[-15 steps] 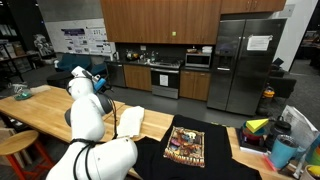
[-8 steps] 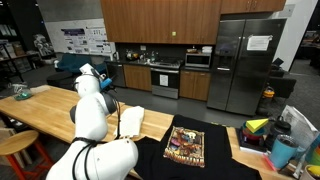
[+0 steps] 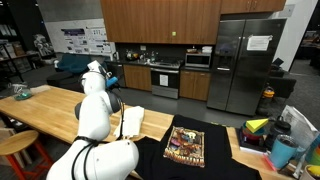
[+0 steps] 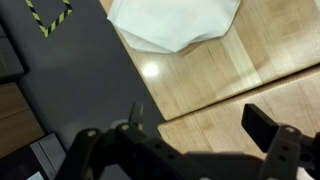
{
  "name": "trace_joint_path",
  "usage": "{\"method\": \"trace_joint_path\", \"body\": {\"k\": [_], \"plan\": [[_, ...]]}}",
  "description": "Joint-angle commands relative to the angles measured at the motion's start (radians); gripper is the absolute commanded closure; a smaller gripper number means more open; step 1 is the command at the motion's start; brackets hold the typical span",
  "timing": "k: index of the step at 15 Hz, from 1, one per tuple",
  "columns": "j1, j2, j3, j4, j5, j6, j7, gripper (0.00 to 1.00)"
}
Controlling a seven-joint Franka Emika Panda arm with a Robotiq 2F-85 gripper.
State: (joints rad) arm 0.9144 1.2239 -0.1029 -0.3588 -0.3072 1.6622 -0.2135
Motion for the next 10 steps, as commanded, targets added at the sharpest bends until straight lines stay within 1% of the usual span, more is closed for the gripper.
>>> {"method": "trace_joint_path", "body": {"k": [1,10], "plan": [[-0.03,-0.029,0.025,-0.014,0.029,0.003,-0.036,0.0],[-0.072,-0.03,0.048,-0.016,0.049,0.03,-0.065,0.0]]}}
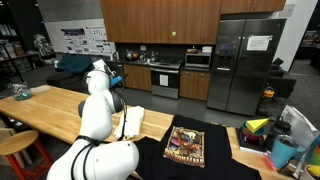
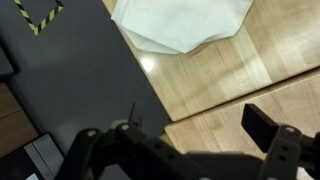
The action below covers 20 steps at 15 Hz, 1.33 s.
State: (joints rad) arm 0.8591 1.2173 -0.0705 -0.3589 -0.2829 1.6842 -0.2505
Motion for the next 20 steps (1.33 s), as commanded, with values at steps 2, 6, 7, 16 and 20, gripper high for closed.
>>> {"method": "trace_joint_path", "body": {"k": [2,6,7,16,20], "plan": [[-0.025,-0.022,0.02,-0.016,0.029,0.015,-0.03,0.0],[-0.039,-0.022,0.029,-0.019,0.037,0.021,-0.037,0.0],[-0.042,-0.022,0.03,-0.019,0.038,0.023,-0.038,0.0],[-0.061,-0.02,0.038,-0.024,0.039,0.03,-0.036,0.0],[-0.051,-0.02,0.024,-0.021,0.024,0.041,-0.023,0.0]]}}
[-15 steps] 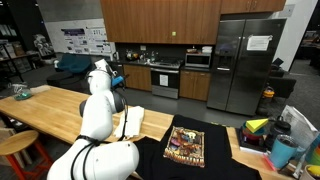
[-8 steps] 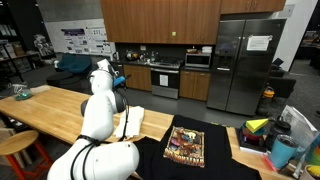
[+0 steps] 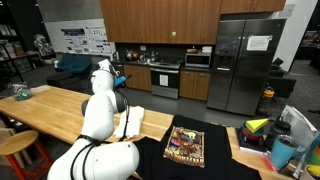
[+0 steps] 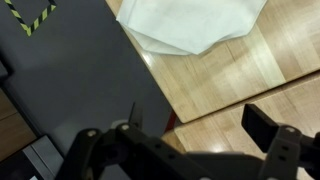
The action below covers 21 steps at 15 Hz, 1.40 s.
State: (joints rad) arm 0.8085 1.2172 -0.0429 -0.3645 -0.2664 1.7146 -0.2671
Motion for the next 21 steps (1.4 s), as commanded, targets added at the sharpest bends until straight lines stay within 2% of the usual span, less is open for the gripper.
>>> {"method": "trace_joint_path", "body": {"k": [1,14,21], "plan": [[0.004,-0.02,-0.008,-0.015,0.003,0.014,-0.003,0.0],[0.084,-0.028,-0.075,-0.015,-0.063,0.0,0.043,0.0],[0.091,-0.034,-0.073,-0.016,-0.052,-0.02,0.075,0.0]]}}
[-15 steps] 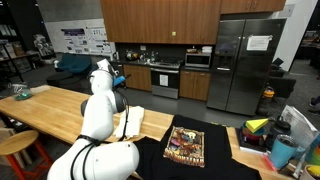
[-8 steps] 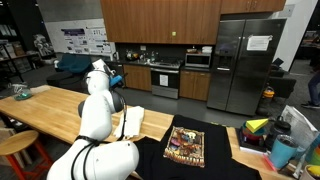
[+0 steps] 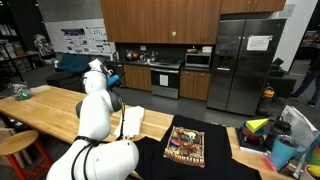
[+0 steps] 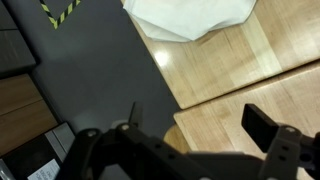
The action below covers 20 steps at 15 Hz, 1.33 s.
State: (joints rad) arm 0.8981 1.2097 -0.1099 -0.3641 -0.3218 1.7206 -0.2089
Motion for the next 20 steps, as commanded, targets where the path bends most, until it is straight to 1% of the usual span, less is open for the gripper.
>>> {"method": "trace_joint_path", "body": {"k": [1,13,20], "plan": [[0.0,-0.028,-0.004,-0.018,0.005,-0.029,0.014,0.0],[-0.006,-0.037,0.003,-0.027,0.007,-0.133,-0.043,0.0],[-0.051,-0.06,0.019,-0.021,0.03,-0.172,-0.049,0.0]]}}
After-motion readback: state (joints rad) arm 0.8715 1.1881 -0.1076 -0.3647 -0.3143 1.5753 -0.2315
